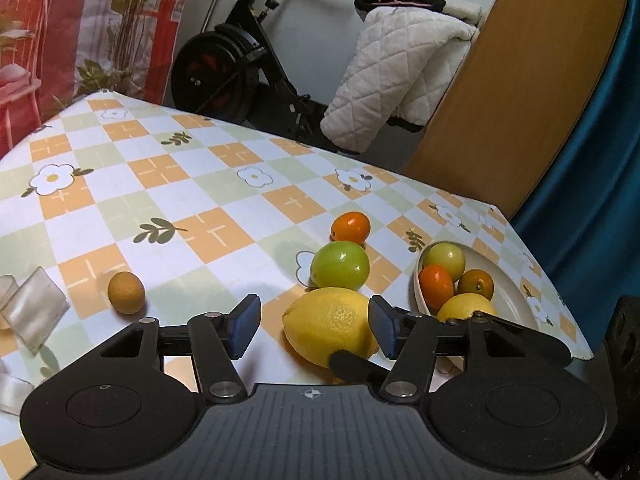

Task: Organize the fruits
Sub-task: 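Close the left gripper around the large yellow lemon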

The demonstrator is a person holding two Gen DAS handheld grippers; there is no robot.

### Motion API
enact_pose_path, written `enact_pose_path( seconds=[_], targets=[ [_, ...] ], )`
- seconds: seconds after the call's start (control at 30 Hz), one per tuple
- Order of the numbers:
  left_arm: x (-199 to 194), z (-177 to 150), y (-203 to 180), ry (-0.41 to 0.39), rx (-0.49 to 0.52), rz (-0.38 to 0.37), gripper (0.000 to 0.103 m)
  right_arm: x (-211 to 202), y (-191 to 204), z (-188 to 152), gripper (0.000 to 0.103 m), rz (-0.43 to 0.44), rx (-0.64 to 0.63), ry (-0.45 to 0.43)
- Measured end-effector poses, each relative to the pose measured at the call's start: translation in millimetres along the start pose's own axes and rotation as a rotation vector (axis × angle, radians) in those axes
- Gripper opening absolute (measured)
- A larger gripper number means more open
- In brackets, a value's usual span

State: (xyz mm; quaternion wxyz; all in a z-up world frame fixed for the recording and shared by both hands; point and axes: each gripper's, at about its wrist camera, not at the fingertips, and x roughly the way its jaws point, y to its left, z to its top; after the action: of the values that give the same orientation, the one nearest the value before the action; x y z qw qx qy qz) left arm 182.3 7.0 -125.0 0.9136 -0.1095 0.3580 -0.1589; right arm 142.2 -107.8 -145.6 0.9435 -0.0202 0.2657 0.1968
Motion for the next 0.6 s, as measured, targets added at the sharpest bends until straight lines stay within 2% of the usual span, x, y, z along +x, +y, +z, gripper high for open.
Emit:
enact_pose_path(
  seconds=[0.27,0.6],
  targets=[
    [10.8,0.5,-2.3,0.016,0.018,-0.032,0.062,12.8,2.1,2.7,0.054,0.02,0.016,0.031],
    [25.3,-5.4,-7.9,0.037,0.059,-0.033,0.066,19.2,1.3,3.5,0.053,0.028,0.033,0.051]
  ],
)
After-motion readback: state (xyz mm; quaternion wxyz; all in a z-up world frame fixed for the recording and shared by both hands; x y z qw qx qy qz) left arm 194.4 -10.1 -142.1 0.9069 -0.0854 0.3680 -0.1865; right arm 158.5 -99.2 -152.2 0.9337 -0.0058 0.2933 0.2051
